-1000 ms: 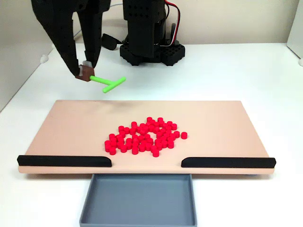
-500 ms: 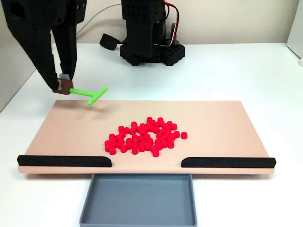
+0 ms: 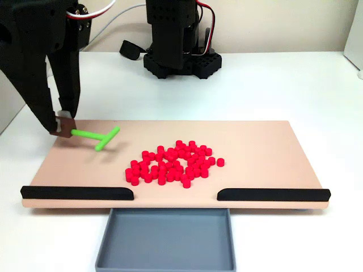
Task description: Push granules from right to the grey container
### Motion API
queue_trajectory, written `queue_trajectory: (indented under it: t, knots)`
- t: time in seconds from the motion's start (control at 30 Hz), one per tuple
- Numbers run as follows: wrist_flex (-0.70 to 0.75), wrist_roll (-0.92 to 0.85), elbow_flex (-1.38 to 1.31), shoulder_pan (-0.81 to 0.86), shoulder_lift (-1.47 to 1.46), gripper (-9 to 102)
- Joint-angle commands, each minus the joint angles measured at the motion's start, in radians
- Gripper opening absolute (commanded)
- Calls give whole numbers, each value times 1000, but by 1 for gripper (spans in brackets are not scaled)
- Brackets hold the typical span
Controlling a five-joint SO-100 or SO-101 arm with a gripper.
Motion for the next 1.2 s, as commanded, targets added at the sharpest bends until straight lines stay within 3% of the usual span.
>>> queue_trajectory:
  t: [0.0,0.27,1.17]
  knots:
    - [3,-397,-64,-8,-20,0]
    - [3,-515,-155,-6,-94,0]
    - [2,-508,-186,-52,-158,0]
